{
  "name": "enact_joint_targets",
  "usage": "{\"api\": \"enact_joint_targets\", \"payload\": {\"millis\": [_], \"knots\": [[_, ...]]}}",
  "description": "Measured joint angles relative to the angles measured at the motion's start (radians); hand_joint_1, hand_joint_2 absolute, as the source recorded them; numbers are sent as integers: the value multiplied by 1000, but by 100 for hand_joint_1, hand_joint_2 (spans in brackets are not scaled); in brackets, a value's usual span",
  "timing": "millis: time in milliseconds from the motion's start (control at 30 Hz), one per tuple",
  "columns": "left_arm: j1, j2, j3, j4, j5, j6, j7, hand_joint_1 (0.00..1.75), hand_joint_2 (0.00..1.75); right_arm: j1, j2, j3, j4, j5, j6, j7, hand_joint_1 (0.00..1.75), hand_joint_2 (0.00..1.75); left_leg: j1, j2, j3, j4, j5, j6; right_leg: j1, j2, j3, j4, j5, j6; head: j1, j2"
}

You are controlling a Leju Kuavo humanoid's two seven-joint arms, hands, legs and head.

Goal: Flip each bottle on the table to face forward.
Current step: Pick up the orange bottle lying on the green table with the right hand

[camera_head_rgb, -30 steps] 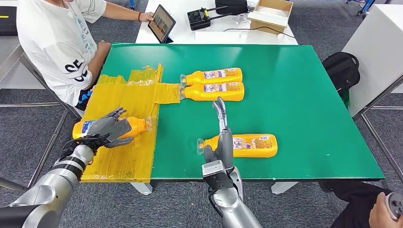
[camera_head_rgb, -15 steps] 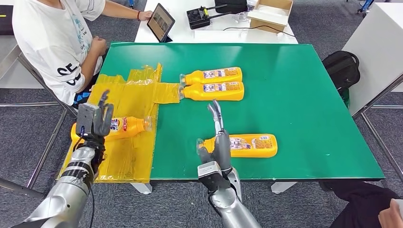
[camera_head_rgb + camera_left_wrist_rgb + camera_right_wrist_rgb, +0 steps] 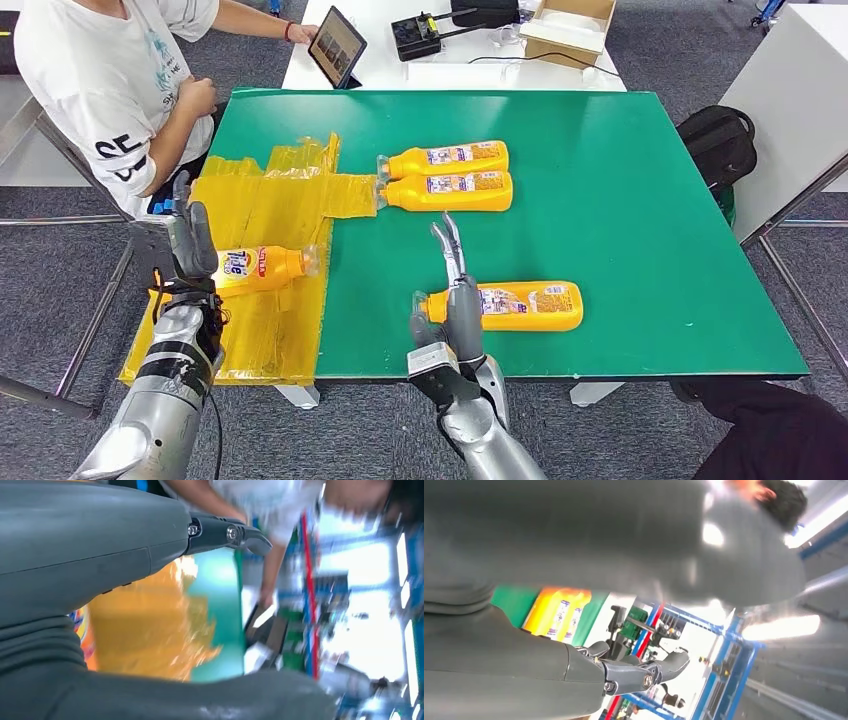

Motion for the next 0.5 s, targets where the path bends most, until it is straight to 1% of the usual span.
{"api": "enact_joint_targets", "payload": {"millis": [100,200,267,333,500], "knots": [[30,-15,-1,-55,21,30,-7,0,175,-4,-12,10,10,39,36,44,0,175,0,0,-1,0,0,0,0,0,0,0,0,0,0,0],[95,-29,-28,-136,11,87,-10,0,175,-11,-52,8,15,76,125,136,0,175,-1,0,-1,0,0,0,-1,0,0,-1,0,0,0,0],[151,-35,-53,-190,-12,123,-10,0,175,-20,-96,-3,11,110,203,210,0,175,-1,0,-1,0,0,1,-2,0,0,-1,0,0,0,0],[209,-43,-76,-242,-34,146,-10,0,175,-36,-152,-19,7,159,267,278,0,175,-2,-1,-1,0,-1,1,-2,0,0,-1,0,0,0,0],[323,-67,-123,-338,-51,155,-6,0,175,-96,-275,-68,16,295,336,386,0,175,-3,0,-1,0,-1,1,-3,0,-1,-1,1,1,0,0]]}}
